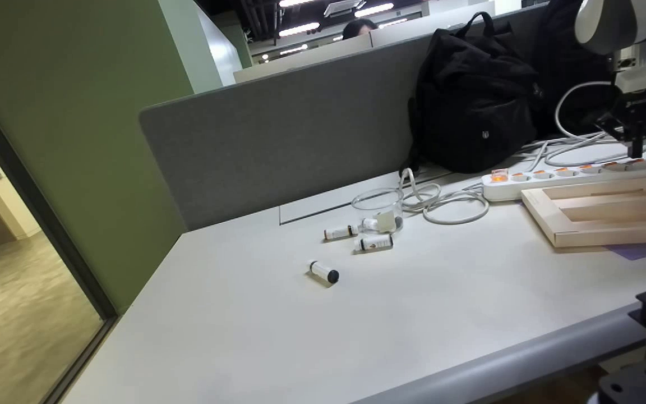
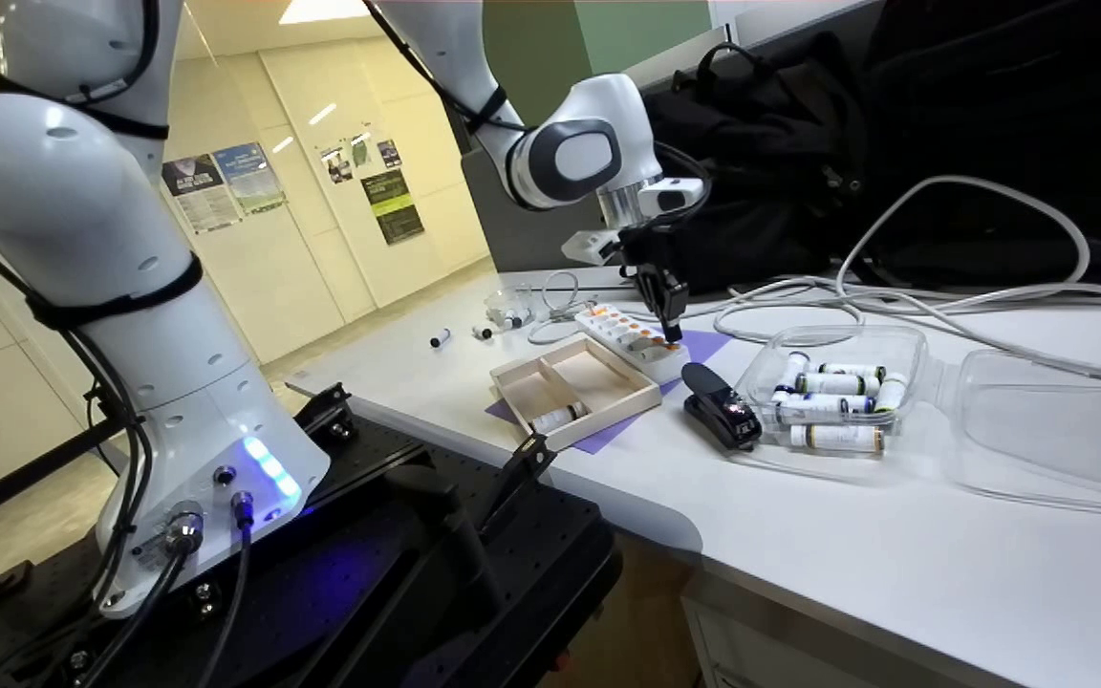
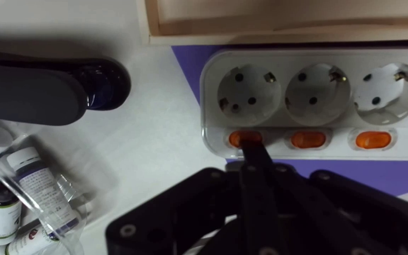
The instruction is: Turn on the last switch on the extension cord
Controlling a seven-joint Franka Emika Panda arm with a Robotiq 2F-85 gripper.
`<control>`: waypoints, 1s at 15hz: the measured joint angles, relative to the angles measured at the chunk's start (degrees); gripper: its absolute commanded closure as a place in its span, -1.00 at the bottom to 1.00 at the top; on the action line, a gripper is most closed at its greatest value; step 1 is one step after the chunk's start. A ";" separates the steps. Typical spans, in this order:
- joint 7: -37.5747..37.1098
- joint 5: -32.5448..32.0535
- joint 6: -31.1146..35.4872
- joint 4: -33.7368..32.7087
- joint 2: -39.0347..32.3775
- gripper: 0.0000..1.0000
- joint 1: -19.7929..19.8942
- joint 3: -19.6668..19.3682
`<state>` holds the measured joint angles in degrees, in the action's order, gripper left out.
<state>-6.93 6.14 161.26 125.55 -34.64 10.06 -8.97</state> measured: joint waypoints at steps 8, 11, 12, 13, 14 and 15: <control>1.47 1.98 0.04 -0.05 -0.33 1.00 2.11 1.27; 1.77 2.13 0.11 -0.05 -0.33 1.00 2.71 1.73; 1.99 2.25 0.16 -0.05 -0.36 1.00 2.93 1.89; 2.38 2.47 0.39 -0.05 -0.48 1.00 3.14 2.02; 2.75 2.72 0.61 -0.05 -0.49 1.00 3.30 2.04; 3.09 2.89 0.96 -0.05 -0.58 1.00 3.53 2.14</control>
<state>-3.84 9.03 162.22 125.51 -35.22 13.60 -6.83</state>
